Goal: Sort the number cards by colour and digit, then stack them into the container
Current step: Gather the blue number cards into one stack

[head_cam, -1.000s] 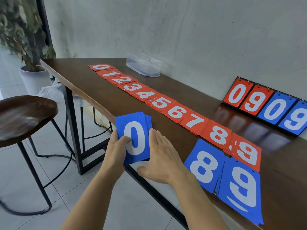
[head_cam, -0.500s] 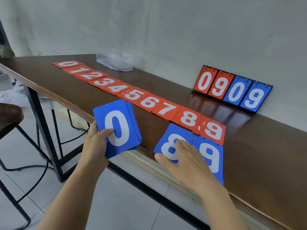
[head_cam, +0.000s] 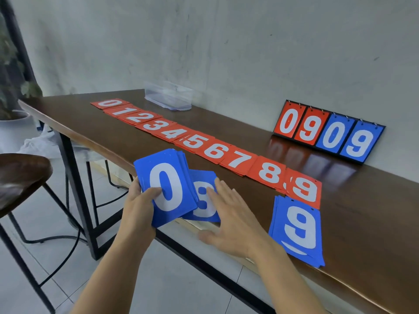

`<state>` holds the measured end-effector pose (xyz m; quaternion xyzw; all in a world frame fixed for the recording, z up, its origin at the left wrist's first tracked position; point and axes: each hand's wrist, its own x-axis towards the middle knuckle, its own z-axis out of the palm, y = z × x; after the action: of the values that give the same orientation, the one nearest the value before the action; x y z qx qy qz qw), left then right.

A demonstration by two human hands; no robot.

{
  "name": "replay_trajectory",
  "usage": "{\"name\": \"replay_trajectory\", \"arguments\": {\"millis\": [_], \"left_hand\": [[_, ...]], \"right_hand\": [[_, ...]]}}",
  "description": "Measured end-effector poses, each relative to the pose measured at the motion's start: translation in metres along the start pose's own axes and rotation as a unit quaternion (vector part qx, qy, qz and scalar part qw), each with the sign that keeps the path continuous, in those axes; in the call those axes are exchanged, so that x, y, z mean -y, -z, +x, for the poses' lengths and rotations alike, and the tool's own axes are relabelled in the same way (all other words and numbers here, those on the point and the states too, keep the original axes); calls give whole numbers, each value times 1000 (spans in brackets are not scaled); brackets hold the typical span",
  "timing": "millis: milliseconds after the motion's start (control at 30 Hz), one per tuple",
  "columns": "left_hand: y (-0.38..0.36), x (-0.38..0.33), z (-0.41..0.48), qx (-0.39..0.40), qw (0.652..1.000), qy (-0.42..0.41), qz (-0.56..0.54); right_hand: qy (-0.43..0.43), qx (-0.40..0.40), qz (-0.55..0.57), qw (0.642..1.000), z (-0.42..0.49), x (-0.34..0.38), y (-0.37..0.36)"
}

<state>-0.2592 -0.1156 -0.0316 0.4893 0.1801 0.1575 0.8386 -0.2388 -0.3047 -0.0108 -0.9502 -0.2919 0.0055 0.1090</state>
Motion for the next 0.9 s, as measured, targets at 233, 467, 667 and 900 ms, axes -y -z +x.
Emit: {"name": "replay_trajectory", "arguments": {"millis": [233,467,667,900], "left_hand": [[1,9,5,-5,1000,12,12],[-3,26,5,15,999,28,37],[-6,26,1,45,998,14,37],[-9,24,-2,30,999,24,33]], "right_hand": [[-97,24,104,990,-10,-1,20],[-58,18,102,993,1,11,-2],[-29,20,35,999,12,30,-8],[-27,-4,-24,999,9,36,-11]]}}
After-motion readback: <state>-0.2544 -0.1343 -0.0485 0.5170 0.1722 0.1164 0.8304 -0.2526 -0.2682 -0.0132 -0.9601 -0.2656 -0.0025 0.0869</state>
